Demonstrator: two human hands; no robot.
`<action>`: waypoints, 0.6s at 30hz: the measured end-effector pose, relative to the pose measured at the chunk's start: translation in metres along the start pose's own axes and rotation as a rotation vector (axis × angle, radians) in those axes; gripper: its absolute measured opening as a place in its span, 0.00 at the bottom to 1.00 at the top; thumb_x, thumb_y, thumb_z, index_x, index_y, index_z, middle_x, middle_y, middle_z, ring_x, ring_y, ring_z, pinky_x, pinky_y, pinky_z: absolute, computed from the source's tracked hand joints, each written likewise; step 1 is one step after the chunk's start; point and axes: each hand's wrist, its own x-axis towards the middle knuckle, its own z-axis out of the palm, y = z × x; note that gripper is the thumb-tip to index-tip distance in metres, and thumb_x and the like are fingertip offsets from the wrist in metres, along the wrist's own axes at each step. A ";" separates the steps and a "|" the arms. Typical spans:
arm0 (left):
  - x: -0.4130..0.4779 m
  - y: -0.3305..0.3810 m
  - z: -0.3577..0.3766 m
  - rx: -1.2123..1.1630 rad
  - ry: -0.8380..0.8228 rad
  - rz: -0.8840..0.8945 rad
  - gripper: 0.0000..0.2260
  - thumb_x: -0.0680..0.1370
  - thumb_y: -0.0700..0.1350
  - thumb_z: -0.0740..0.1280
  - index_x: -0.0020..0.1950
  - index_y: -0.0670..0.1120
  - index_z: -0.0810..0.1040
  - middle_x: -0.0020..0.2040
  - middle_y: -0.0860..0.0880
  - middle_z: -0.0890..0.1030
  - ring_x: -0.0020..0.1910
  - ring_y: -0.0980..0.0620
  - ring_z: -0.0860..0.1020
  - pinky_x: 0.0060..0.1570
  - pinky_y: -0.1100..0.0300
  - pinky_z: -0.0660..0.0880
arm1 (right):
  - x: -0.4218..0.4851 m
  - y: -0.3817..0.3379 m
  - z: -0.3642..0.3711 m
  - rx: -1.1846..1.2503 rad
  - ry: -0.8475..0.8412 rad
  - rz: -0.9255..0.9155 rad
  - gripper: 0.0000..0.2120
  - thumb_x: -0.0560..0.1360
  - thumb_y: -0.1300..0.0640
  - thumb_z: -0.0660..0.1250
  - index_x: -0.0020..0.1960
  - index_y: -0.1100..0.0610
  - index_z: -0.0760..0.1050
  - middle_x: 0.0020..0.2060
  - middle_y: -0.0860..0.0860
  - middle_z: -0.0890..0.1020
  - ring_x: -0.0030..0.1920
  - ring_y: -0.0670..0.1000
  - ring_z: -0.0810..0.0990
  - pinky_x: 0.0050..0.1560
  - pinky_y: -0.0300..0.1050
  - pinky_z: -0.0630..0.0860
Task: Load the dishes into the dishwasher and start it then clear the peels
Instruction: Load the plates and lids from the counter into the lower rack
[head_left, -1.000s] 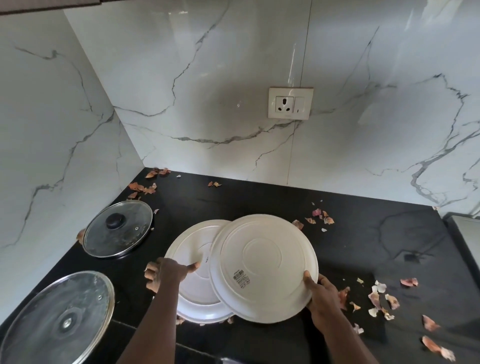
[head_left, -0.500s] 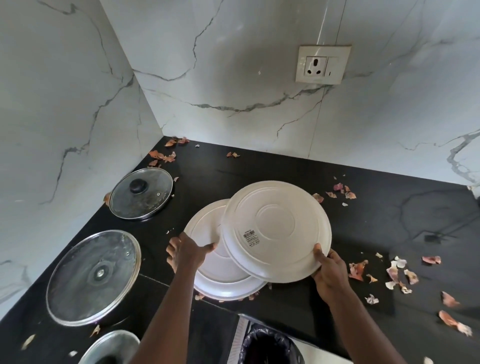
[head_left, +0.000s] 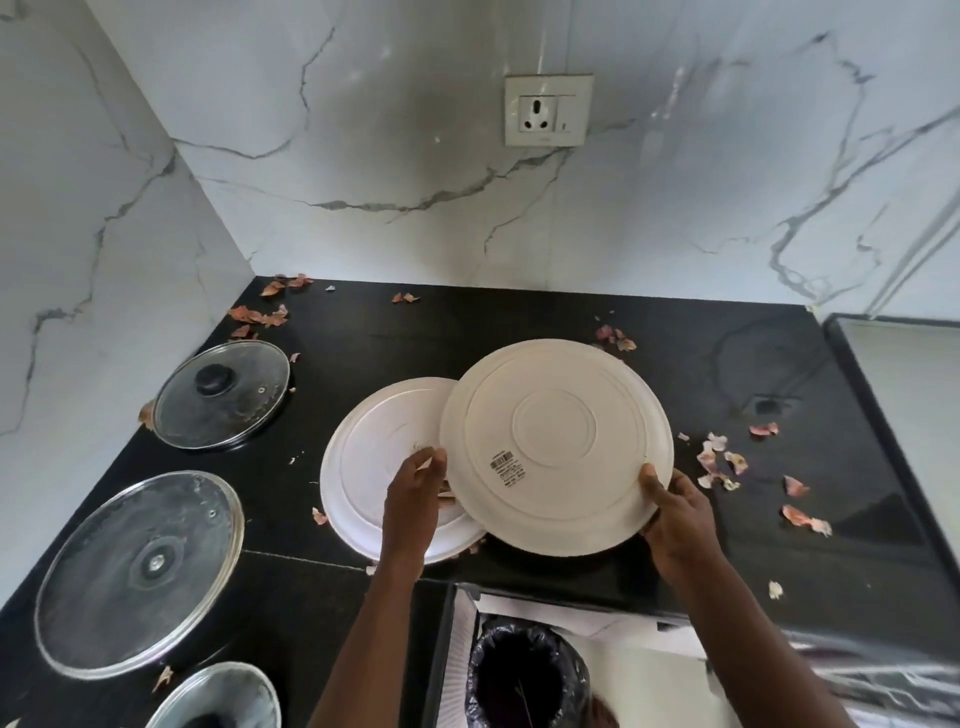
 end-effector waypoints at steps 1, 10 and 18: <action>-0.004 -0.001 -0.001 -0.036 -0.045 -0.012 0.22 0.79 0.59 0.67 0.70 0.50 0.74 0.55 0.49 0.85 0.53 0.51 0.84 0.52 0.49 0.83 | -0.008 0.002 -0.008 -0.009 -0.008 -0.010 0.14 0.77 0.59 0.69 0.61 0.60 0.75 0.53 0.56 0.84 0.50 0.56 0.82 0.39 0.47 0.83; -0.084 -0.043 0.009 -0.054 -0.224 0.112 0.14 0.79 0.43 0.70 0.63 0.55 0.79 0.54 0.56 0.86 0.54 0.57 0.83 0.50 0.53 0.81 | -0.087 0.022 -0.092 -0.207 -0.028 -0.205 0.18 0.79 0.54 0.68 0.68 0.48 0.75 0.58 0.54 0.84 0.59 0.61 0.82 0.55 0.68 0.80; -0.145 -0.089 0.062 0.025 -0.319 0.046 0.15 0.80 0.39 0.68 0.56 0.59 0.82 0.49 0.56 0.86 0.44 0.61 0.83 0.42 0.56 0.83 | -0.149 0.003 -0.191 -0.212 0.076 -0.320 0.16 0.79 0.60 0.69 0.65 0.46 0.77 0.54 0.49 0.86 0.52 0.50 0.85 0.46 0.43 0.82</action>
